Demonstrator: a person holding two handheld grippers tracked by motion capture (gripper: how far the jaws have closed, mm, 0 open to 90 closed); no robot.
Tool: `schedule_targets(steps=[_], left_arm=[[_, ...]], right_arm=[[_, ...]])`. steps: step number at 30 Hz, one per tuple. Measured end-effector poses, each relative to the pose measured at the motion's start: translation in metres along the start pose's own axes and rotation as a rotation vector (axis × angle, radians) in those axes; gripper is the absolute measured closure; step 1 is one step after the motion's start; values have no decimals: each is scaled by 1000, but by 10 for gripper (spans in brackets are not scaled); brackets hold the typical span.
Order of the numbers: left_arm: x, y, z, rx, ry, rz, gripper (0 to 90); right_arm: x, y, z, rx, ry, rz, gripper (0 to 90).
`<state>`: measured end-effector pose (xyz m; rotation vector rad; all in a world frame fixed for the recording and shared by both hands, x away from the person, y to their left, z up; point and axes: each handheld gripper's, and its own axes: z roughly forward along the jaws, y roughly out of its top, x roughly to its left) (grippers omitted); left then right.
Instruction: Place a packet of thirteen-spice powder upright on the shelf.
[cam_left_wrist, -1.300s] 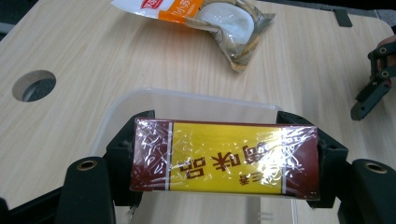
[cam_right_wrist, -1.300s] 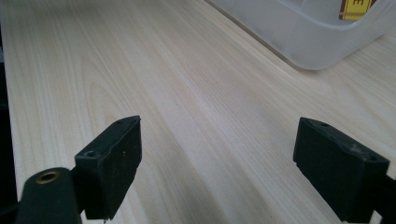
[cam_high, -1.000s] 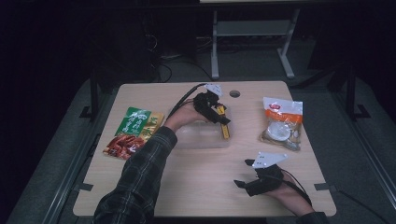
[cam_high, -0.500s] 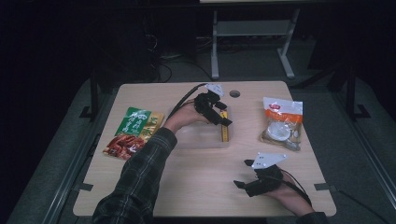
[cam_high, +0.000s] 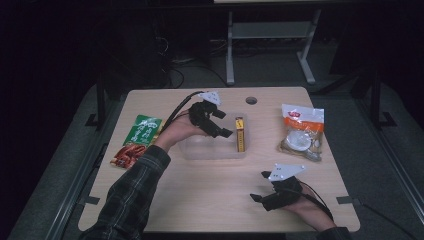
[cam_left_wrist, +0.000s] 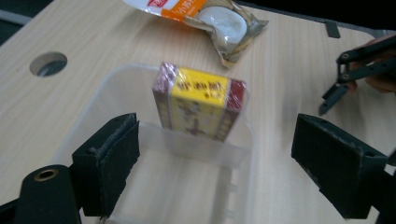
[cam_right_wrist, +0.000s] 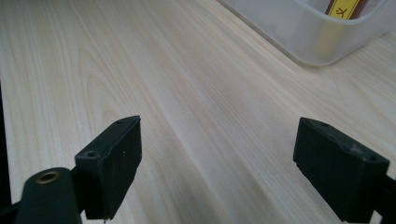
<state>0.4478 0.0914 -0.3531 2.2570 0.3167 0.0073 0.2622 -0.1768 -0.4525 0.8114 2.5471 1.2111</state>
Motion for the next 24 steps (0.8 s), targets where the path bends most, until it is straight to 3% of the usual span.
schedule_targets(steps=[7,16,24], left_arm=[[-13,-19,-17,7,33,-23,141],[-36,-38,-34,12,69,-17,133],[-59,-66,-42,17,107,-25,134]], right_arm=[[0,-1,2,7,2,-4,151],[-1,-1,3,13,-3,-1,151],[-1,-1,4,22,-2,-2,151]])
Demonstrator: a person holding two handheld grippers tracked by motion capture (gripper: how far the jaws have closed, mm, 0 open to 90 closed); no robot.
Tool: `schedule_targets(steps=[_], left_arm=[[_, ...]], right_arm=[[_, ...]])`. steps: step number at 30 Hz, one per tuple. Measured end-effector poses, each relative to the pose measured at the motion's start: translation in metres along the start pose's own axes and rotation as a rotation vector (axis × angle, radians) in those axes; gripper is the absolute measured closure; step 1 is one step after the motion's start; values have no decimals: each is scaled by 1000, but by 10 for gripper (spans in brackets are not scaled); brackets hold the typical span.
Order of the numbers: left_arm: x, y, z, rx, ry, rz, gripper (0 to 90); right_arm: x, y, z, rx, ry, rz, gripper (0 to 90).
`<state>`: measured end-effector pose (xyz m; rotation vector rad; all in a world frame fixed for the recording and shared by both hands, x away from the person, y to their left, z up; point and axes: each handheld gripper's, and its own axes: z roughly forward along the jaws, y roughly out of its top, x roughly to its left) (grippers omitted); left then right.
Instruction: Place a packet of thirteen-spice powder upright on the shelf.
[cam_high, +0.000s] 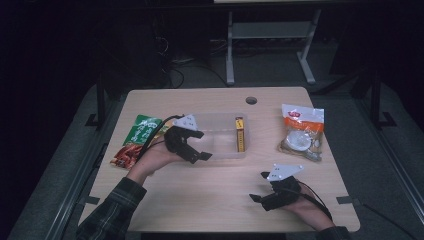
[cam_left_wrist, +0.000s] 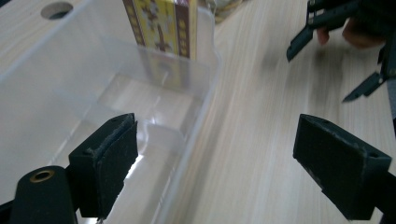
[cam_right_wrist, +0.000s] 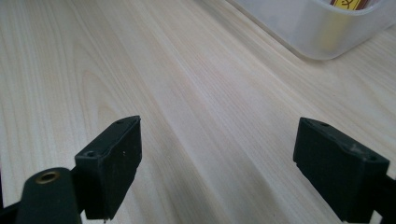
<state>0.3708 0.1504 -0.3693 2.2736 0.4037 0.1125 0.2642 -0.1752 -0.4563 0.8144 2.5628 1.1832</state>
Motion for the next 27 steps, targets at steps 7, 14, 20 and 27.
schedule_targets(steps=[7,14,20,27], left_arm=[[-17,-27,-6,8,21,-18,135],[-31,-56,-13,9,48,-27,136],[-40,-82,-21,-13,65,-65,138],[-48,-113,-28,5,110,-108,138]], right_arm=[[0,0,0,1,2,0,151],[0,0,1,3,0,2,151],[-1,-1,1,9,-6,6,151],[-2,-1,1,13,-10,16,151]])
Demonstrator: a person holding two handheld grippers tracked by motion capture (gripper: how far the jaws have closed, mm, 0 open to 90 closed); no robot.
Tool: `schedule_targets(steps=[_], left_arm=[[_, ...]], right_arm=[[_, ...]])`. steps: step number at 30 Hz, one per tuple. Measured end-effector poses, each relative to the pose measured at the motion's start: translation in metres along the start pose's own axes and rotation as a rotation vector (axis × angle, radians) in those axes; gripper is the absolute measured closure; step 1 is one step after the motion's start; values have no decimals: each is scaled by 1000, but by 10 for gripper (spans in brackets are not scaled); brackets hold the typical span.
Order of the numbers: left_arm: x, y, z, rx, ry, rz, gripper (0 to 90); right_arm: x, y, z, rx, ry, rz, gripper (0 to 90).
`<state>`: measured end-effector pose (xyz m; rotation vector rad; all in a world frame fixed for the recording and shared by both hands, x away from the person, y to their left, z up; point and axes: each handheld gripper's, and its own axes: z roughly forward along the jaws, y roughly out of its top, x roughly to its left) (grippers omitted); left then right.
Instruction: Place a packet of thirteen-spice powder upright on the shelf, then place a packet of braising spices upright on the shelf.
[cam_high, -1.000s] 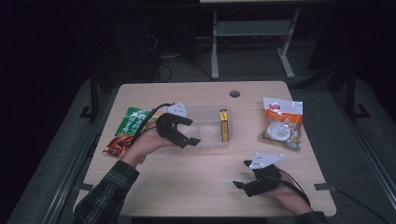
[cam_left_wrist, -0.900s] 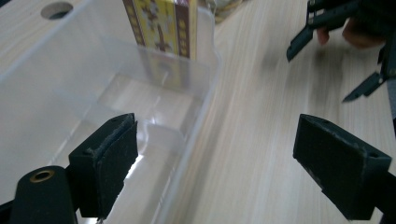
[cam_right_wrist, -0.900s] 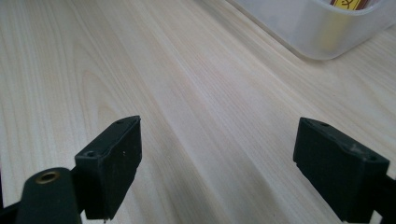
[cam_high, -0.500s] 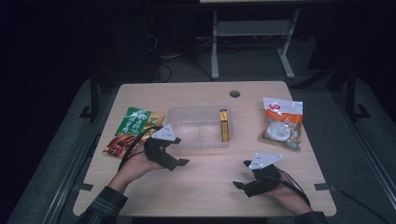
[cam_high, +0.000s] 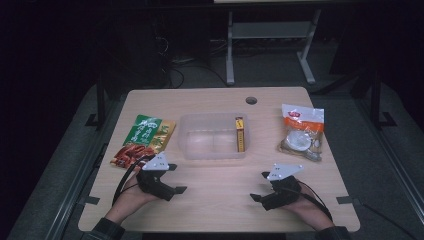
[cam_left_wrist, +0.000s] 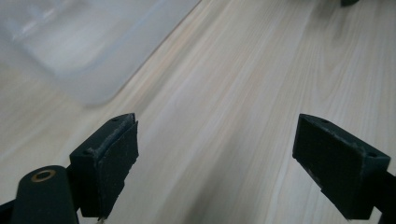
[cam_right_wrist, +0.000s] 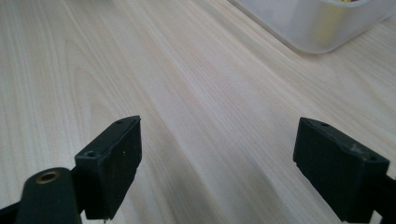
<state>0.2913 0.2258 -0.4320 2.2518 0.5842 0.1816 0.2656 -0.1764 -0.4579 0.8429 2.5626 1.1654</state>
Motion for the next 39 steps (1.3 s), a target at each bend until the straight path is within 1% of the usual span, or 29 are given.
schedule_targets(steps=[4,6,7,8,9,10,12,13,14,16,18,21,22,24,25,26,27,28,29,30,31,32,33,34,35,36,37,38,39], left_arm=[[-1,-11,-3,21,19,-8,138],[-1,-15,-6,19,22,-16,138],[0,-16,-8,20,34,-15,138],[2,-17,-10,17,40,-27,138],[5,-19,-13,20,54,-28,138],[7,-20,-14,16,61,-40,138],[13,-22,-18,24,92,-40,138],[15,-23,-20,27,100,-45,138],[18,-25,-21,15,111,-61,138],[23,-27,-25,16,123,-70,138],[28,-29,-29,10,146,-91,143],[39,-32,-35,10,187,-120,144],[44,-33,-37,8,212,-133,144],[53,-36,-40,9,250,-156,144],[56,-36,-42,7,265,-161,144],[62,-38,-44,1,294,-181,144],[66,-38,-44,-14,305,-201,144],[72,-39,-46,-15,322,-217,144],[76,-40,-47,-11,338,-224,144],[83,-42,-48,-7,364,-244,143],[87,-43,-49,-5,376,-254,143],[92,-44,-51,-5,397,-269,143],[97,-46,-53,-9,411,-289,143],[97,-46,-53,-9,411,-289,143],[105,-50,-55,-14,432,-309,143],[109,-51,-55,-33,442,-324,143],[114,-53,-55,-23,446,-329,142],[114,-53,-55,-23,446,-329,142],[118,-54,-55,-6,455,-328,139]], right_arm=[[-2,0,0,1,-8,13,151],[-3,0,0,-4,-12,6,151],[-4,0,0,-2,-13,9,151],[-4,-1,0,-3,-14,8,151],[-4,-1,0,-2,-14,8,151],[-5,0,0,-3,-15,6,151],[-5,0,1,-1,-17,10,151],[-5,0,2,-1,-15,12,151],[-5,0,2,3,-14,14,151],[-6,-1,3,3,-16,14,151],[-6,-1,3,5,-16,17,151],[-6,0,2,3,-18,17,151],[-6,0,2,5,-19,18,151],[-6,0,3,5,-20,16,151],[-6,0,3,7,-20,20,151],[-6,0,3,8,-19,20,151],[-6,0,4,9,-19,19,151],[-6,0,4,10,-18,18,151],[-6,0,4,11,-18,17,151],[-6,0,4,12,-18,17,151],[-7,0,5,13,-17,17,151],[-7,0,5,12,-17,15,151],[-7,0,5,13,-18,15,151],[-7,0,5,13,-18,16,151],[-7,-1,5,13,-18,18,151],[-7,-1,5,13,-18,19,151],[-7,0,5,13,-18,19,151],[-7,0,5,13,-18,18,151],[-7,0,5,15,-18,19,151]])
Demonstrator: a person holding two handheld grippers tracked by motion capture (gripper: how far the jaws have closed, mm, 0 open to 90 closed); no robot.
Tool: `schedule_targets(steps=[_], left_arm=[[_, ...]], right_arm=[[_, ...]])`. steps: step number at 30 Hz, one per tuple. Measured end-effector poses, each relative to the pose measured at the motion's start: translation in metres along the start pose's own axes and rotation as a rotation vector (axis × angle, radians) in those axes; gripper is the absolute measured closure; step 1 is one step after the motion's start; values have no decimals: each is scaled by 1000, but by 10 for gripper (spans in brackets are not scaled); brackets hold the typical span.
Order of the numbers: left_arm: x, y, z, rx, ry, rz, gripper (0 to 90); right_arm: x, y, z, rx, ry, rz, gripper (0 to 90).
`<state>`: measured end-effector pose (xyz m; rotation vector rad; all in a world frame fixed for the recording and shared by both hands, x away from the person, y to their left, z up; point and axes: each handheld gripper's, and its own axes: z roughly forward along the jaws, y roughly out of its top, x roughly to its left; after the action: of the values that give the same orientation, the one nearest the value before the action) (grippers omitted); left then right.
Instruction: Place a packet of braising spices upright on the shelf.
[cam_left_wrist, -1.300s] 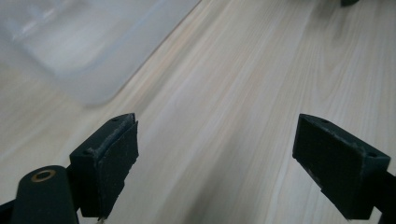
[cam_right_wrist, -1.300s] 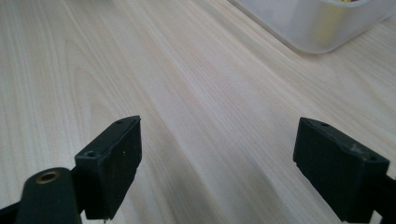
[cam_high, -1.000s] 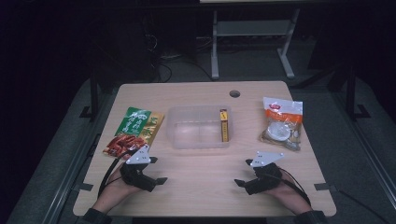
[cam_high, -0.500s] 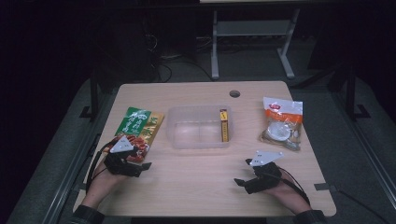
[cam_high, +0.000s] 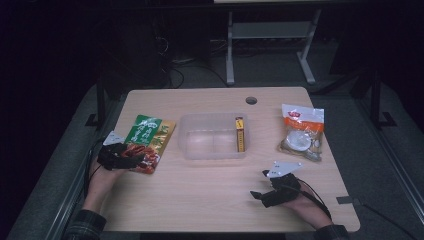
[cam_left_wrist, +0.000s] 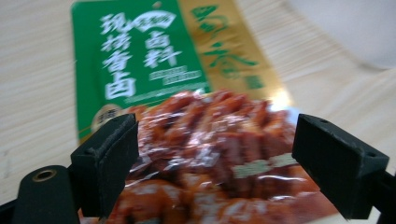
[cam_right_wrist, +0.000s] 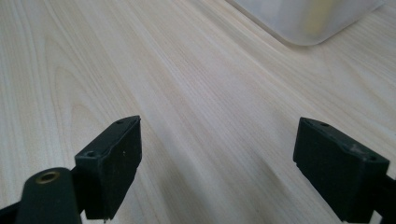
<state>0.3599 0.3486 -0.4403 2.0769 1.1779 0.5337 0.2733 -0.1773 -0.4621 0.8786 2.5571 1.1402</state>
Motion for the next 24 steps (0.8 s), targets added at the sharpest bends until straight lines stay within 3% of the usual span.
schedule_targets(steps=[2,10,12,17,19,20,24], left_arm=[[11,3,5,8,31,-7,136],[34,10,26,8,54,-76,124],[39,11,33,41,46,-72,123],[42,14,46,64,64,-91,113],[43,13,48,61,53,-106,113],[45,11,51,55,37,-137,109],[48,10,51,52,36,-148,109]], right_arm=[[0,0,0,3,0,0,151],[-1,-1,1,4,-6,9,151],[-1,-1,1,3,-7,8,151],[-2,-2,0,2,-11,14,150],[-2,-2,-1,2,-11,17,150],[-2,-2,-1,1,-13,16,150],[-2,-3,-2,0,-15,16,150]])
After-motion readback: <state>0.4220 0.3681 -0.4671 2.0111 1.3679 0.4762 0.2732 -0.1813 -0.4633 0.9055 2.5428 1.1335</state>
